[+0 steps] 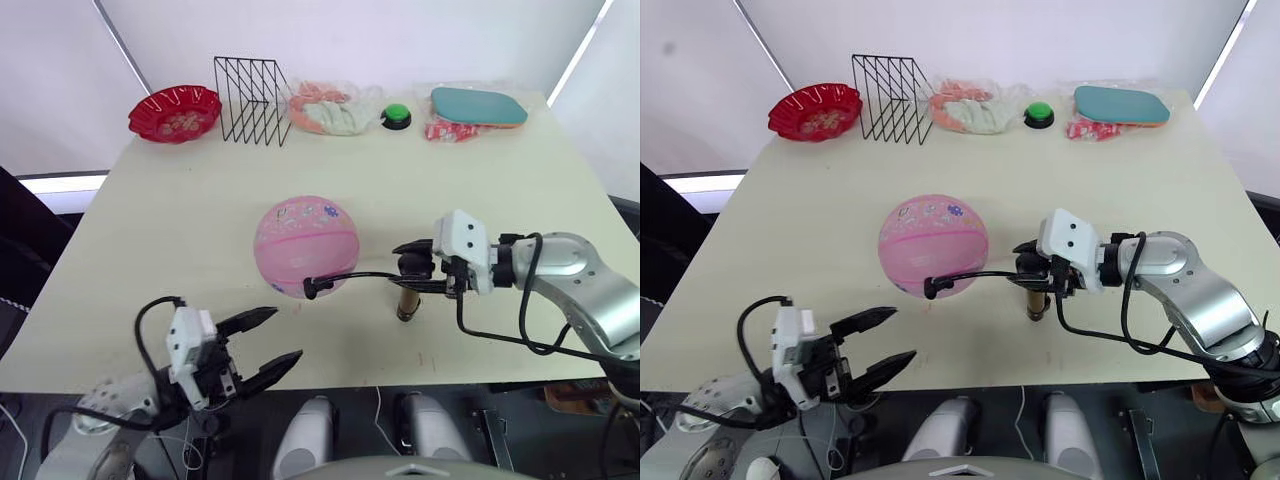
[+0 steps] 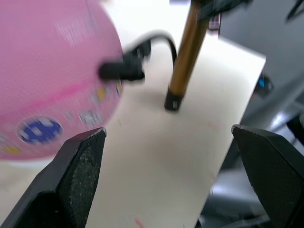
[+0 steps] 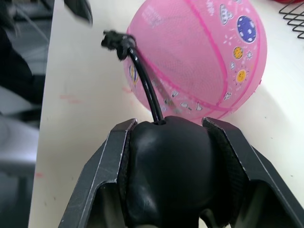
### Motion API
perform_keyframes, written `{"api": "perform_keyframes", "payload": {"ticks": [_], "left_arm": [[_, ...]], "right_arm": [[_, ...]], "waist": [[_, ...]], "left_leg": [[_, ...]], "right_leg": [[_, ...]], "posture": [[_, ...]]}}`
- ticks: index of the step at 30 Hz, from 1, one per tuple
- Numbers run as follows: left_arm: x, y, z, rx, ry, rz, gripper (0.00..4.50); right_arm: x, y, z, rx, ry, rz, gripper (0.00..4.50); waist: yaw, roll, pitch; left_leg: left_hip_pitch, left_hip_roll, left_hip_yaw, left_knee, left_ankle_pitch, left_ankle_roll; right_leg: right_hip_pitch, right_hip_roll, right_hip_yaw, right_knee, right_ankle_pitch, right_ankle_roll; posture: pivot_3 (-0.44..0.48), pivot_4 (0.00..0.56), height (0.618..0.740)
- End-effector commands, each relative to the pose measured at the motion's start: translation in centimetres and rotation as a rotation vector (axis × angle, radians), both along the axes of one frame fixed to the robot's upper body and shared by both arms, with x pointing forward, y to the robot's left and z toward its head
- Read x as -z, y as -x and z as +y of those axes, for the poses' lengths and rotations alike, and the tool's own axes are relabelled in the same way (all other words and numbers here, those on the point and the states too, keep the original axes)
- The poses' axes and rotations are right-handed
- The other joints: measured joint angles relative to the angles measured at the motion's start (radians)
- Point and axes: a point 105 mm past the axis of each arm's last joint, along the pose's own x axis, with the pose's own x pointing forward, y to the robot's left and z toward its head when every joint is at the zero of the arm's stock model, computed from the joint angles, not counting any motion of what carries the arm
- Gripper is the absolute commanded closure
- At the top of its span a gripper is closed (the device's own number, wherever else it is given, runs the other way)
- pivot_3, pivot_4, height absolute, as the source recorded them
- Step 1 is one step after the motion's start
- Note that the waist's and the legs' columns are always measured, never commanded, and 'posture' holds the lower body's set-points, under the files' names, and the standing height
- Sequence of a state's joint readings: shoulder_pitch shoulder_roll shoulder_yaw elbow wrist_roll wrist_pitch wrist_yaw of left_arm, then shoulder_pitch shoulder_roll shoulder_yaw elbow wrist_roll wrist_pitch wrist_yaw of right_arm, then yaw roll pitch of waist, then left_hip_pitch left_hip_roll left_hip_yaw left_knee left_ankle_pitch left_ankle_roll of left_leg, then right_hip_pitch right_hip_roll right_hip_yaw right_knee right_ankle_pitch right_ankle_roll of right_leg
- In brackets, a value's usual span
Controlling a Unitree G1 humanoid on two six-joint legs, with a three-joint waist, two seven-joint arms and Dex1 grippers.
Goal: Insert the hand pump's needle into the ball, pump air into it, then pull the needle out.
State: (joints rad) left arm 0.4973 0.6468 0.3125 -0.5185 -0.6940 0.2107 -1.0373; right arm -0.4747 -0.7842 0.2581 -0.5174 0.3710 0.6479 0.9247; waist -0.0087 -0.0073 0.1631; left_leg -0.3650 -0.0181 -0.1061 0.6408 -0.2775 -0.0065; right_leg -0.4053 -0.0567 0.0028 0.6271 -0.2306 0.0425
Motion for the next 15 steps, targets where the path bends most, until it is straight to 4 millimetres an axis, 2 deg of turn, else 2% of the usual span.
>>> {"api": "perform_keyframes", "payload": {"ticks": [1,6,9,12,15], "left_arm": [[-1.2,0.5,1.4,0.021,-0.005,-0.039,0.0],[-2.1,0.3,3.0,0.026,0.0,-0.033,0.0],[-2.4,-0.1,3.1,0.02,0.0,-0.049,0.0],[-2.8,-0.5,2.9,0.008,-0.002,-0.066,0.0],[-3.0,-0.6,2.9,0.002,0.0,-0.075,0.0]], "right_arm": [[-0.3,-0.4,-0.5,0.021,0.119,-0.09,2.82],[-2.2,-0.2,0.1,-0.026,0.232,-0.148,2.82],[-2.6,-0.3,0.5,-0.07,0.304,-0.178,2.85],[-3.1,-0.8,1.0,-0.141,0.39,-0.311,2.85],[-2.8,-0.9,1.5,-0.187,0.421,-0.379,2.85]], "waist": [[-0.001,0.0,0.0],[-0.003,0.001,0.005],[-0.004,0.001,0.006],[-0.006,0.001,0.006],[-0.006,0.001,0.006]], "left_leg": [[0.0,0.0,0.0,0.0,0.0,0.0],[-0.001,0.0,0.001,0.003,0.0,0.0],[-0.005,0.001,0.0,0.006,0.0,0.0],[-0.01,0.001,0.0,0.006,0.0,0.0],[-0.015,0.001,0.0,0.008,0.002,-0.003]], "right_leg": [[0.0,0.0,0.0,0.0,0.0,0.0],[0.0,0.001,0.0,0.001,0.0,0.0],[-0.003,0.001,-0.001,0.001,0.001,0.001],[-0.008,0.002,0.0,0.001,0.006,0.001],[-0.012,0.002,-0.001,0.001,0.006,0.0]], "posture": [[0.0,0.15,0.74],[0.0,0.15,0.74],[0.0,0.15,0.74],[0.0,0.15,0.74],[0.0,0.15,0.74]]}}
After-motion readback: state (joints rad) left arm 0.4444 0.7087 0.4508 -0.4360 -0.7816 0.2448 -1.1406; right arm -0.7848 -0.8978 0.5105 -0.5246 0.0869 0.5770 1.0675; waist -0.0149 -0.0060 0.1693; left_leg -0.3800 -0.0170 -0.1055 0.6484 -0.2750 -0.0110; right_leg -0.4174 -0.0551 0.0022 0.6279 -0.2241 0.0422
